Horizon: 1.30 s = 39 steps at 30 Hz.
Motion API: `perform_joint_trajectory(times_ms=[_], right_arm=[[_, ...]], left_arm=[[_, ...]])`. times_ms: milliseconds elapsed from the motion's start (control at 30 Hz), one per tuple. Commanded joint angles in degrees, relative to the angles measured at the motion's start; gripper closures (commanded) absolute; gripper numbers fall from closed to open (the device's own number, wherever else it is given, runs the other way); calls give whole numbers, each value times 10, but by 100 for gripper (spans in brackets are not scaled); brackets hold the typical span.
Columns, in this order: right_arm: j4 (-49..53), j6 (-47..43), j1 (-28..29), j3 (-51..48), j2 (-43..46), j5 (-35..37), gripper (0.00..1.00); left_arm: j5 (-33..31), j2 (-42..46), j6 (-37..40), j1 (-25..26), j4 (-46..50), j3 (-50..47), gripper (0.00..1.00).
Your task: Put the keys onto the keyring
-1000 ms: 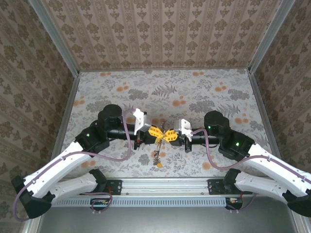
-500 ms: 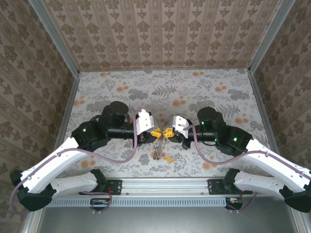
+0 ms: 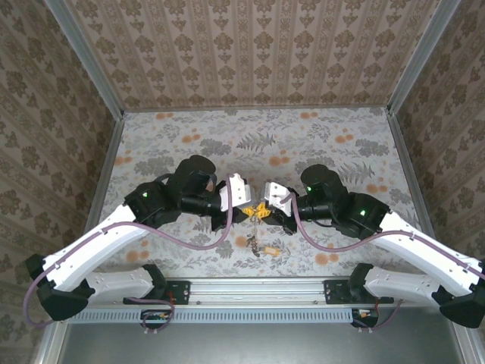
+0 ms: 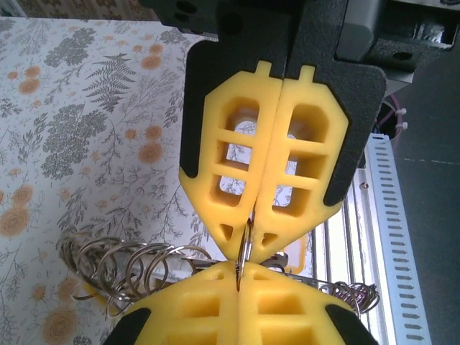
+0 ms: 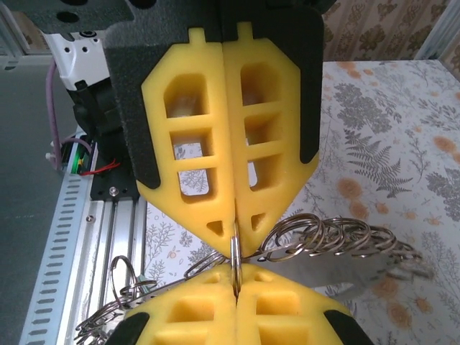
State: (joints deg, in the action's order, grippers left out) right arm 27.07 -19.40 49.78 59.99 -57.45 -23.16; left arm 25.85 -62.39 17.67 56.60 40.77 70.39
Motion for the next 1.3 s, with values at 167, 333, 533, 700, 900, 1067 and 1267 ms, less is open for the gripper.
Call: perform_joint_trajectory(times_ms=[167,333,533,700,900,1067,1267], right_arm=[[-113,23,1,-50,55,-73,75],[-146,45,1,-71,69,-76,78],[-201,68,1,-102,89,-81,84],[-222,70,0,-113,92,-80,92],[-176,52,-1,-89,93,-39,100],[-66,15,-1,-31,53,23,100],[-50,0,-1,-17,45,15,100]], left_arm=[[115,41,-45,-16,-103,-29,100],[188,70,-99,-34,-206,-73,100],[237,80,-163,-43,-318,-123,100],[257,87,-207,-46,-400,-155,100],[149,68,-120,-32,-219,-94,97],[-23,40,-14,6,-26,-4,74],[-62,22,14,24,13,19,74]])
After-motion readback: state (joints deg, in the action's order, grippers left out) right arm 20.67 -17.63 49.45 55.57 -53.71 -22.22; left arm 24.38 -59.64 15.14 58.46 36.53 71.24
